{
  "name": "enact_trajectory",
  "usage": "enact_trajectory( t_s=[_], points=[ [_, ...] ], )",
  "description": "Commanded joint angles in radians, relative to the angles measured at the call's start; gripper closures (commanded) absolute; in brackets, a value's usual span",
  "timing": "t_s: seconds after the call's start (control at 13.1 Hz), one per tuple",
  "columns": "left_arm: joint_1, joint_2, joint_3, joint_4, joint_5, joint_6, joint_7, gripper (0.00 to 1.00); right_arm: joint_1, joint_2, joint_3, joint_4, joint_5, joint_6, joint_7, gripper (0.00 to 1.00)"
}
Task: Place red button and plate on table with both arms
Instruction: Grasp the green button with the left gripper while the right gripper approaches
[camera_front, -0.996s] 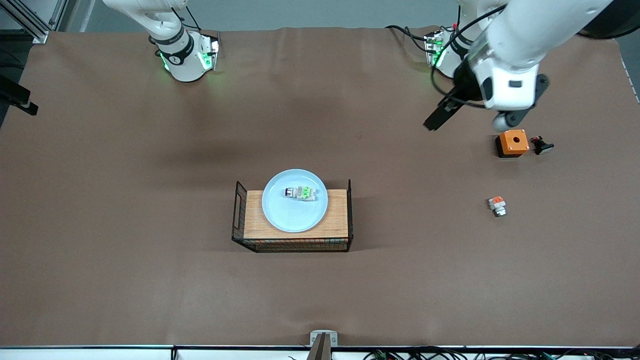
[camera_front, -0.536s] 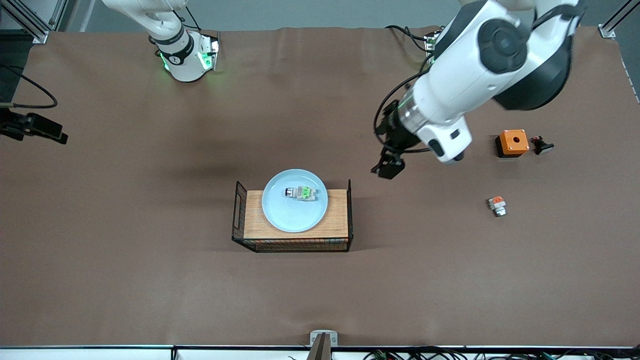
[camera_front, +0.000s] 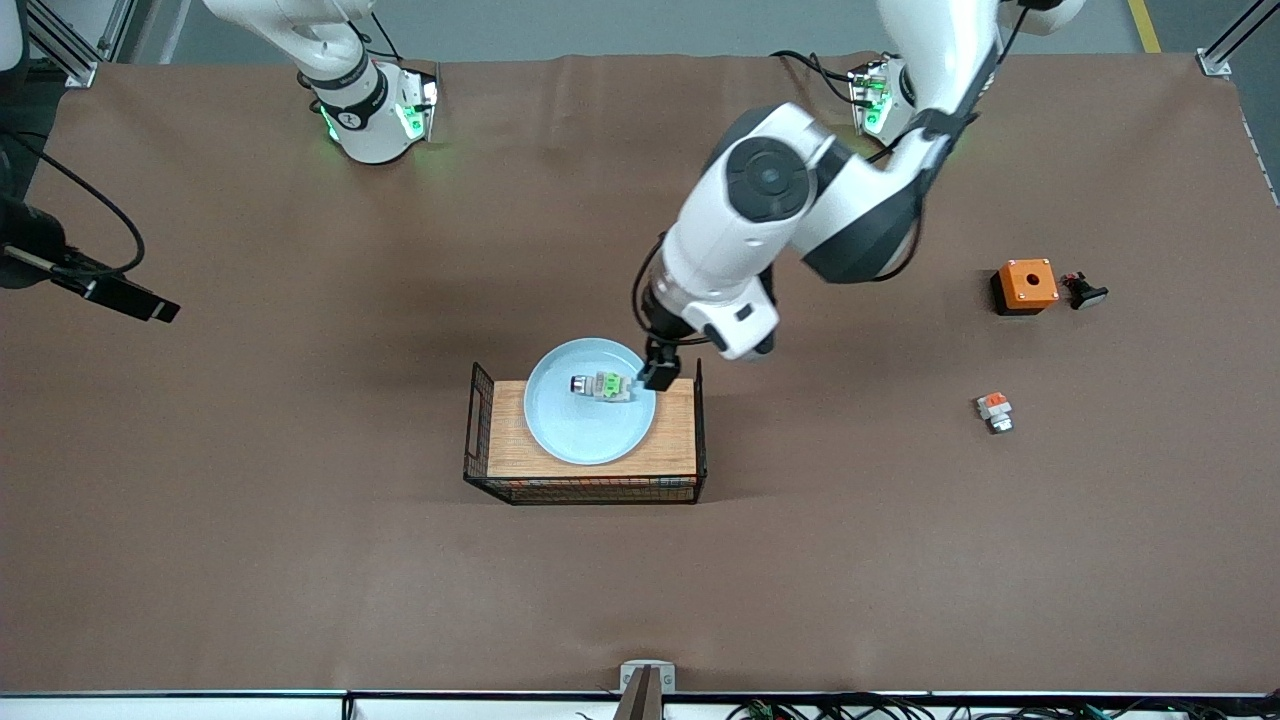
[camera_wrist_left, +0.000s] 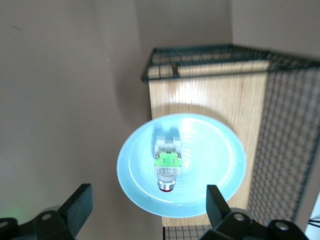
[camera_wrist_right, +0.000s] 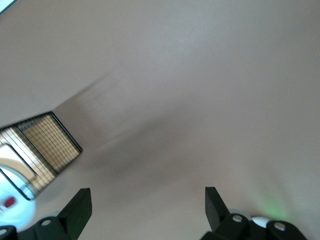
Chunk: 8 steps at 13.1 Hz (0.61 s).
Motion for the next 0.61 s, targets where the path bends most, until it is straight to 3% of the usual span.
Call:
enact_trajectory(
  t_s=[0.0,0.23,0.54],
  points=[
    [-0.012,0.075,0.015,0.076,-0.004,0.044,-0.004,0.0,0.048,-0.001,-0.002,0.0,0.034,-0.016,0.221,0.0],
    [-0.029,0.113,0.018,0.078,-0.004,0.07,0.0,0.0,0.064,0.001,-0.002,-0.041,0.12,0.044,0.309,0.0],
    [-0.035,0.148,0.018,0.078,-0.004,0.115,0.014,0.0,0.128,0.041,-0.002,-0.057,0.123,0.147,0.327,0.0]
  ],
)
